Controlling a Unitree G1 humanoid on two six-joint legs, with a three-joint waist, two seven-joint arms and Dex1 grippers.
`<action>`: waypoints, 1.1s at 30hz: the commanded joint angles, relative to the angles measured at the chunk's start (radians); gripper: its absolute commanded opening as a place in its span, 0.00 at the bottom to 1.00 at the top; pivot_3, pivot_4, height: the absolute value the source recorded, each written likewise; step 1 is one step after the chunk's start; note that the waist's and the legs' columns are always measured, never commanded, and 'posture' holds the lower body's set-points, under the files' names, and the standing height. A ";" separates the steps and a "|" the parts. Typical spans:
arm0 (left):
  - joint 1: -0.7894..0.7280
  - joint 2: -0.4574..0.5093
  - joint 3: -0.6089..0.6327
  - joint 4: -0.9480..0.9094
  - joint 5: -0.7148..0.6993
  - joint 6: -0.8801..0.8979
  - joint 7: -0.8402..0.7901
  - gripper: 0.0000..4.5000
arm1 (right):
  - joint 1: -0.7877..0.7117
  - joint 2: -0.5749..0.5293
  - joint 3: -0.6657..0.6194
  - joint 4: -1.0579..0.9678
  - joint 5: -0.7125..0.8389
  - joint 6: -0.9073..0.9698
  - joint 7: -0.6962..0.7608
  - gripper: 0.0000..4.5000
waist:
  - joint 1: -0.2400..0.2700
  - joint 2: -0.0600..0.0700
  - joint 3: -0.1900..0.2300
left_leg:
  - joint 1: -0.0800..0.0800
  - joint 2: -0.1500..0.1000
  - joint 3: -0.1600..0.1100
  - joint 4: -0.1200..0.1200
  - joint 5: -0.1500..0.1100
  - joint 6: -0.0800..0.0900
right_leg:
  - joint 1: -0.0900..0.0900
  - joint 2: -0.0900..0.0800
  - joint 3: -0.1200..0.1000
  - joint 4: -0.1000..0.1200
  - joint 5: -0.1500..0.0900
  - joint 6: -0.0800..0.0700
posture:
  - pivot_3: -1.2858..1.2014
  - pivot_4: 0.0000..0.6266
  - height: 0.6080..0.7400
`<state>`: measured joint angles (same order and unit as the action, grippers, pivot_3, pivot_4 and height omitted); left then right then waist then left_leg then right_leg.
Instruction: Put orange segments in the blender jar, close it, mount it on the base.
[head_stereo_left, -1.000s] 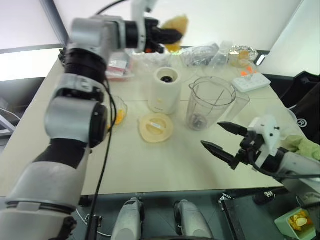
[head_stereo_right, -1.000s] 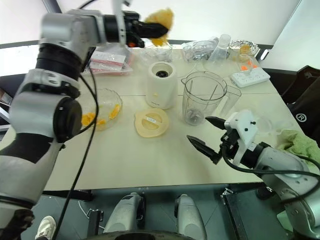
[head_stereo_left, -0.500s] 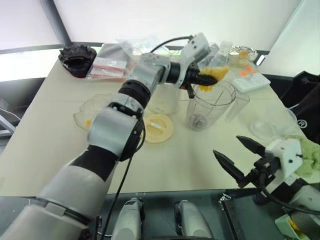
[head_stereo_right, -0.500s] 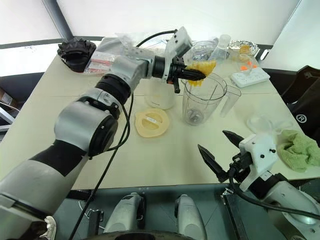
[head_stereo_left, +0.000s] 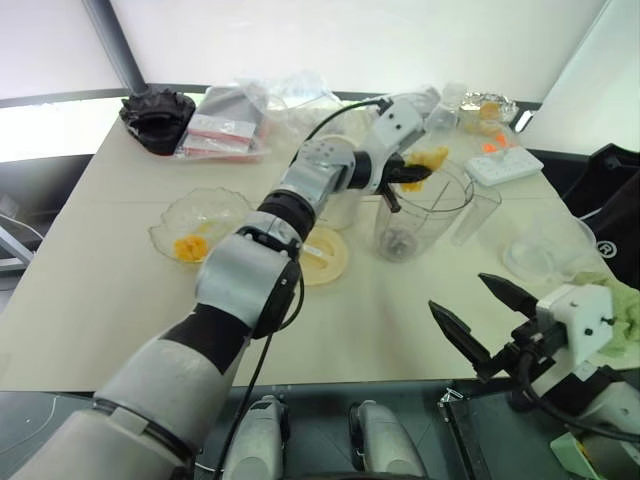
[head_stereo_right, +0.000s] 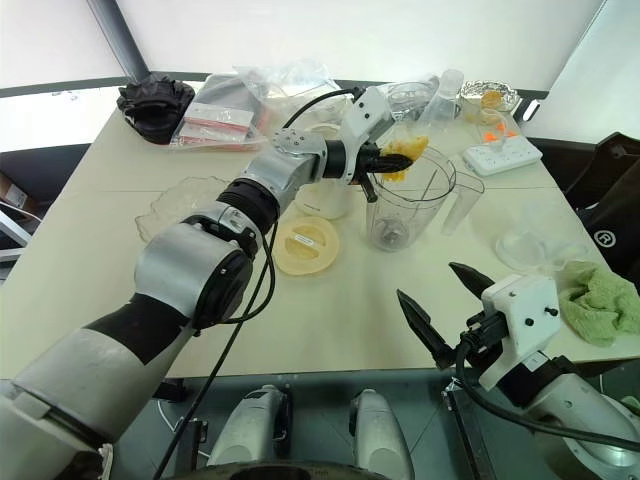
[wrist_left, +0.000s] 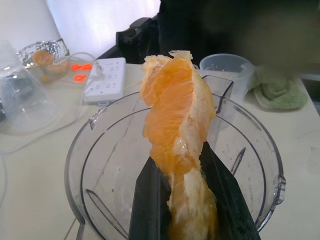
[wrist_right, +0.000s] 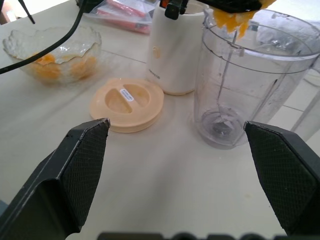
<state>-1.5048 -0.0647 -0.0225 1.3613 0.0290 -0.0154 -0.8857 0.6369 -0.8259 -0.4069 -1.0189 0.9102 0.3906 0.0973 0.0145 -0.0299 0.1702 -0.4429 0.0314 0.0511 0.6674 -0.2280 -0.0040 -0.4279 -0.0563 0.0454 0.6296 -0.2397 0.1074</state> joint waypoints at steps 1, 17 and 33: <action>-0.009 -0.011 0.010 -0.015 0.016 -0.028 0.001 0.41 | 0.008 -0.021 0.004 -0.028 0.015 -0.040 -0.020 1.00 | 0.000 0.000 0.000 | 0.000 0.000 0.000 0.000 0.000 0.000 | 0.000 0.000 0.000 0.000 0.000 0.000 | 0.52 0.24 1.00; -0.063 0.028 0.113 -0.029 -0.024 -0.034 0.039 0.99 | -0.025 -0.040 0.004 -0.028 0.034 -0.011 -0.047 1.00 | -0.001 0.000 0.000 | 0.000 0.000 0.000 0.000 0.000 0.000 | 0.000 0.000 0.000 0.000 0.000 0.000 | 0.52 0.24 1.00; 0.167 0.365 0.128 -0.288 -0.106 0.100 -0.306 0.99 | -0.066 0.066 -0.204 0.140 -0.072 0.087 0.050 1.00 | -0.004 0.001 -0.001 | 0.002 0.001 0.000 0.000 0.000 0.000 | 0.001 0.001 0.000 0.001 0.000 0.000 | 0.52 0.24 1.00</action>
<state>-1.3616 0.2730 0.1226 1.1708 -0.0570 0.0628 -1.1405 0.5770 -0.7611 -0.5574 -0.8989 0.8508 0.4747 0.1217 0.0100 -0.0287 0.1695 -0.4411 0.0324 0.0511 0.6671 -0.2279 -0.0040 -0.4266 -0.0557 0.0453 0.6309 -0.2395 0.1073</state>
